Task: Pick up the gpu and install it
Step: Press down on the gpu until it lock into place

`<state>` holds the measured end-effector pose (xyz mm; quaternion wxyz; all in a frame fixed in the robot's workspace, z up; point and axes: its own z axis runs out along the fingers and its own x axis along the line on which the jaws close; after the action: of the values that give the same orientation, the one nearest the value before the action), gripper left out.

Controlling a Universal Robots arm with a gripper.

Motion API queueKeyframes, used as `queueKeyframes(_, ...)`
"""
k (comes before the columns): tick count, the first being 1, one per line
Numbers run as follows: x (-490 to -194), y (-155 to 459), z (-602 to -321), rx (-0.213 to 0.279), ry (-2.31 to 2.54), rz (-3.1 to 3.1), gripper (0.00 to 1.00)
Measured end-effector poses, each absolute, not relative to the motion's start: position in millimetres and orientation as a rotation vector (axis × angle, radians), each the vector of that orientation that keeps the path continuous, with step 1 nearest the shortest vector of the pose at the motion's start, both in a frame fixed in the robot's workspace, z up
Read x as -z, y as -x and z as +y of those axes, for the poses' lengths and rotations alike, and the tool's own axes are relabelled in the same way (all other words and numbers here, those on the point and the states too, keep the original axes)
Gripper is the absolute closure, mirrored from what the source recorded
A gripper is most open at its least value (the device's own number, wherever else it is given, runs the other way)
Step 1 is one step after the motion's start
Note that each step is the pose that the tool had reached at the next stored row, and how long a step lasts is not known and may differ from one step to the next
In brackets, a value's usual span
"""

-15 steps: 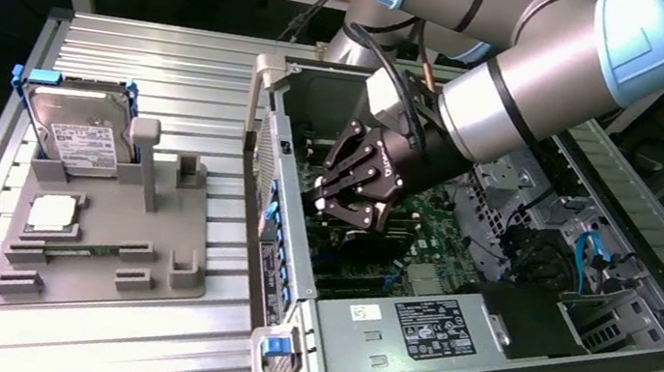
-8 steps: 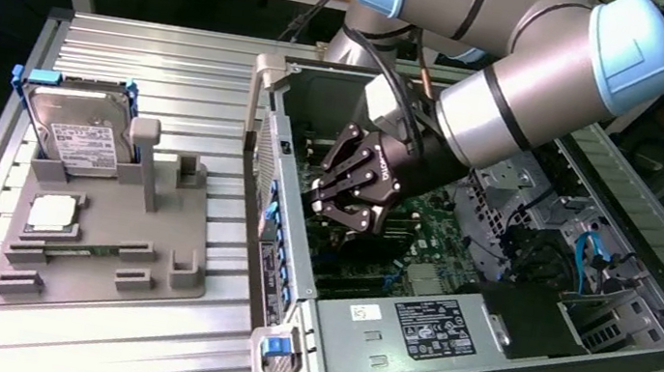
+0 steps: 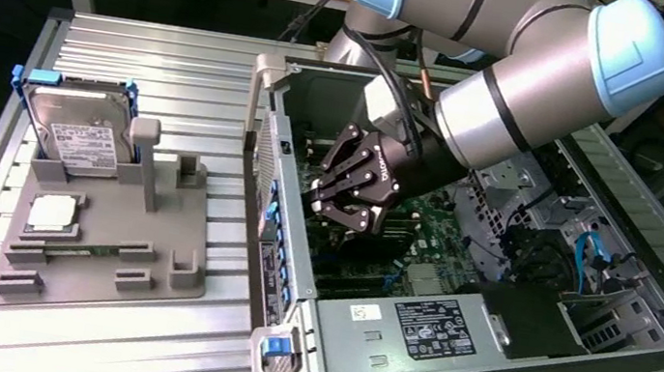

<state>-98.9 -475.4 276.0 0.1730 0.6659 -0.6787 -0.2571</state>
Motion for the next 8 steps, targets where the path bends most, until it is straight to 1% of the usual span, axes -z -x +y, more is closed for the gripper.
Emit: queueKeyframes(8,-278.3,91.1,-475.4,0.729,-1.889,-1.925,0.89)
